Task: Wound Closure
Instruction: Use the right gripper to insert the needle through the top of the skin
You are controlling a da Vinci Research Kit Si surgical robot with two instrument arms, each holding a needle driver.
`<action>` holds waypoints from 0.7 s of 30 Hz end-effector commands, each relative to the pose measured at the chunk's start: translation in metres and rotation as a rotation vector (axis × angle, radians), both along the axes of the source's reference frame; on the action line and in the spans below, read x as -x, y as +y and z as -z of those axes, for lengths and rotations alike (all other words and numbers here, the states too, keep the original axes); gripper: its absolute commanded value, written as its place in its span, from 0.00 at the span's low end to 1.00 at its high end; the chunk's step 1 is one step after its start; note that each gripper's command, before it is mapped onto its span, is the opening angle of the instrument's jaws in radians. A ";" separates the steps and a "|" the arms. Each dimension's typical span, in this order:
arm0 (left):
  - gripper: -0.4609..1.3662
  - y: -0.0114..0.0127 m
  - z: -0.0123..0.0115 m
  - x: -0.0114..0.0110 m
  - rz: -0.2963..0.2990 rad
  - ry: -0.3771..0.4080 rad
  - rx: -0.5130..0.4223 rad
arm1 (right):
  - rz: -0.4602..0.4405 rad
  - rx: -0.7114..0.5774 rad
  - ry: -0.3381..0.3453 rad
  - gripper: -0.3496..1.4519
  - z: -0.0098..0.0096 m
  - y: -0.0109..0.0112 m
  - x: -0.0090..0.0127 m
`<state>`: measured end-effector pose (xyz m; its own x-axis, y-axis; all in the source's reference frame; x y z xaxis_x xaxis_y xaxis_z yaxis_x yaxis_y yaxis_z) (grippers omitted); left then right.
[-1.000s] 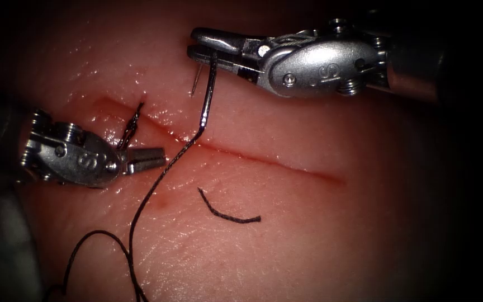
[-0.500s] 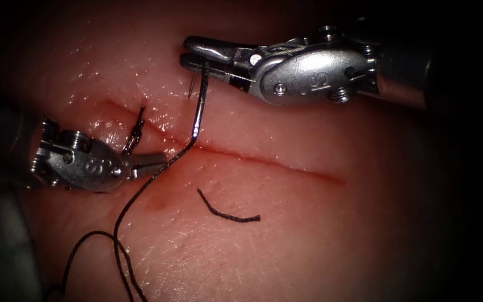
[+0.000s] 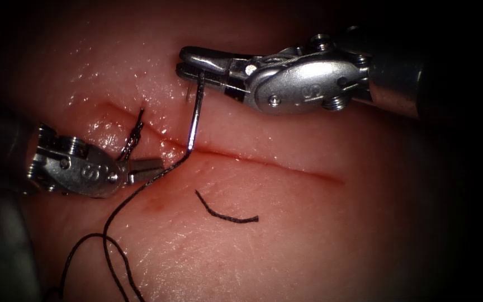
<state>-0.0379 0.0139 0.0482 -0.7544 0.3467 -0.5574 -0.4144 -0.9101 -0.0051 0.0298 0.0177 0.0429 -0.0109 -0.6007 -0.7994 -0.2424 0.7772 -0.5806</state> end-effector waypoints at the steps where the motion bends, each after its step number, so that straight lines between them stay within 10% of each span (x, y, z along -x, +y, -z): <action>1: 0.06 0.0000 0.0001 0.0000 -0.003 -0.001 -0.004 | -0.018 0.007 -0.012 0.00 -0.0001 -0.0003 0.0000; 21: 0.06 -0.0001 0.0003 0.0000 -0.003 -0.002 -0.005 | -0.069 0.031 -0.096 0.00 -0.0047 -0.0049 -0.0013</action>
<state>-0.0380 0.0138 0.0478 -0.7544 0.3473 -0.5571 -0.4152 -0.9097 -0.0050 0.0315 0.0124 0.0481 0.1063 -0.6211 -0.7765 -0.2259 0.7454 -0.6272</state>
